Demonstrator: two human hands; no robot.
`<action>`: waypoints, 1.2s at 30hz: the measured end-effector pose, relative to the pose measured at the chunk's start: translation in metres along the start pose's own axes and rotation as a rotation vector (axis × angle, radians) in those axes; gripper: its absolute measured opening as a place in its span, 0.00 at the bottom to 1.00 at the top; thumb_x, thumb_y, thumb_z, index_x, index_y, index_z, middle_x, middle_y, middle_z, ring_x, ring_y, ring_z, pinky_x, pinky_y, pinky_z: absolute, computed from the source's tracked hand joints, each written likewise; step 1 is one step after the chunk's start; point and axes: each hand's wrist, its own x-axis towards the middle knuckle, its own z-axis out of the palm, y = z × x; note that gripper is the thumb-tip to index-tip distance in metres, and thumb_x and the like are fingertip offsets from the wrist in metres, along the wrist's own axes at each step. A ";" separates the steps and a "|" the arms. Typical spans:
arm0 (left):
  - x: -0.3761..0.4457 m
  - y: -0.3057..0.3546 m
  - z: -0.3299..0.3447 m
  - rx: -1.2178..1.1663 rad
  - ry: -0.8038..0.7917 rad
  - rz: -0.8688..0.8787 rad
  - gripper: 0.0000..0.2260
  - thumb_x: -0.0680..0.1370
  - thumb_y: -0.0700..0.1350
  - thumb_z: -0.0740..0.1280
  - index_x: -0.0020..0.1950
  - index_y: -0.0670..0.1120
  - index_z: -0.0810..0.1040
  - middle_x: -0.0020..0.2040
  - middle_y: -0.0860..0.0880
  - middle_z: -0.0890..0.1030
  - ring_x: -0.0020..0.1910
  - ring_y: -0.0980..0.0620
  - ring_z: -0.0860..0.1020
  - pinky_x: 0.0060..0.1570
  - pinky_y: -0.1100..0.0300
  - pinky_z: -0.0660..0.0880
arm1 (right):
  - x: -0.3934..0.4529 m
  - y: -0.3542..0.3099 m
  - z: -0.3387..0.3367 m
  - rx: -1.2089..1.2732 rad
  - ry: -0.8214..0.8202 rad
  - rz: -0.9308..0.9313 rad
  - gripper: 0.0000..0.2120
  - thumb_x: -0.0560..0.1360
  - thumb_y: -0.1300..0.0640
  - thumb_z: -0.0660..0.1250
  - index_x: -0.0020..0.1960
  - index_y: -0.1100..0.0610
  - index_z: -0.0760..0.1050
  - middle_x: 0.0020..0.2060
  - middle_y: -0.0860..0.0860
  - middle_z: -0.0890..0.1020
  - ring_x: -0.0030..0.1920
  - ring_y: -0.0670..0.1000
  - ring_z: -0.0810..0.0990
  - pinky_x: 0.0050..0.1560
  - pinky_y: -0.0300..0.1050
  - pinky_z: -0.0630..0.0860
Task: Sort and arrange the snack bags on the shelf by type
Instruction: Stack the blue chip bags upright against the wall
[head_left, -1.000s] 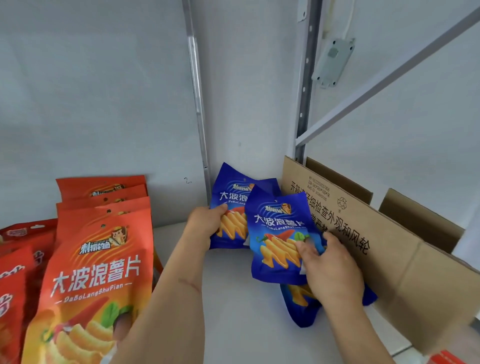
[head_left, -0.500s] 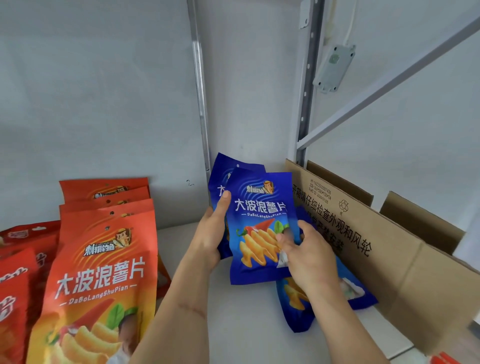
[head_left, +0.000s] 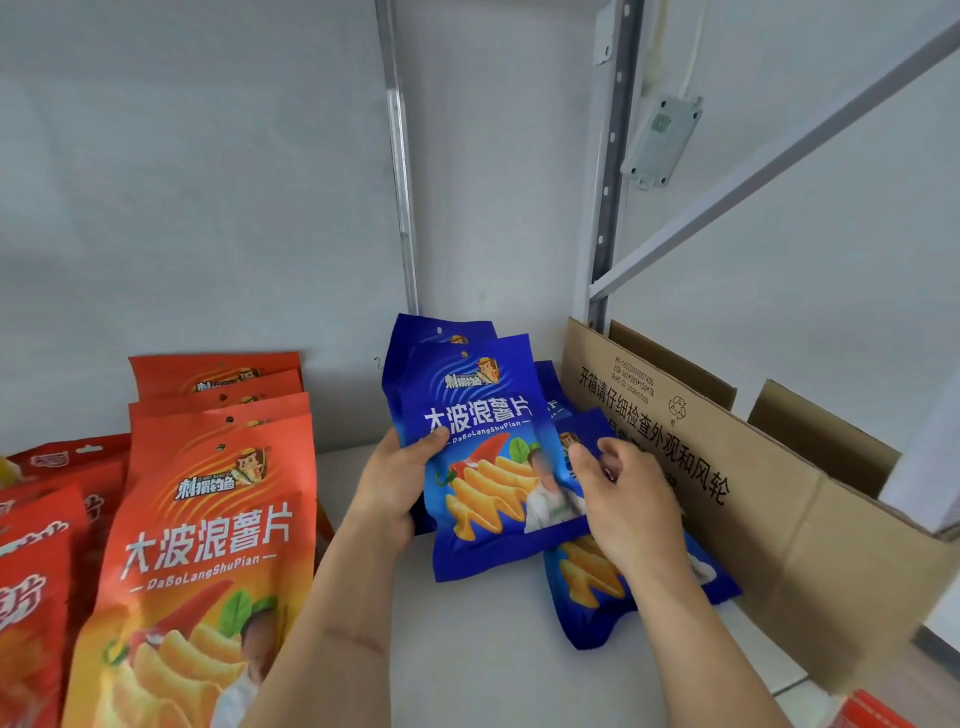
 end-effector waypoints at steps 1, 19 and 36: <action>0.000 0.000 -0.001 0.007 0.018 0.010 0.11 0.78 0.46 0.73 0.59 0.47 0.77 0.49 0.46 0.88 0.49 0.42 0.86 0.53 0.42 0.82 | 0.001 0.002 -0.004 -0.068 0.016 0.010 0.26 0.79 0.39 0.61 0.71 0.52 0.70 0.64 0.52 0.75 0.62 0.51 0.75 0.57 0.50 0.77; 0.006 0.010 -0.015 0.264 0.260 0.384 0.12 0.83 0.42 0.64 0.67 0.47 0.74 0.53 0.53 0.80 0.45 0.60 0.79 0.36 0.65 0.73 | -0.004 0.013 0.006 -0.293 -0.015 0.217 0.37 0.75 0.34 0.65 0.74 0.54 0.62 0.68 0.55 0.73 0.67 0.58 0.73 0.61 0.55 0.74; 0.008 0.014 -0.013 0.285 0.549 0.568 0.17 0.85 0.43 0.62 0.74 0.45 0.70 0.62 0.52 0.78 0.55 0.54 0.75 0.41 0.74 0.67 | -0.009 0.024 -0.010 0.298 0.178 0.174 0.21 0.79 0.49 0.67 0.69 0.55 0.72 0.50 0.49 0.79 0.41 0.42 0.77 0.38 0.39 0.75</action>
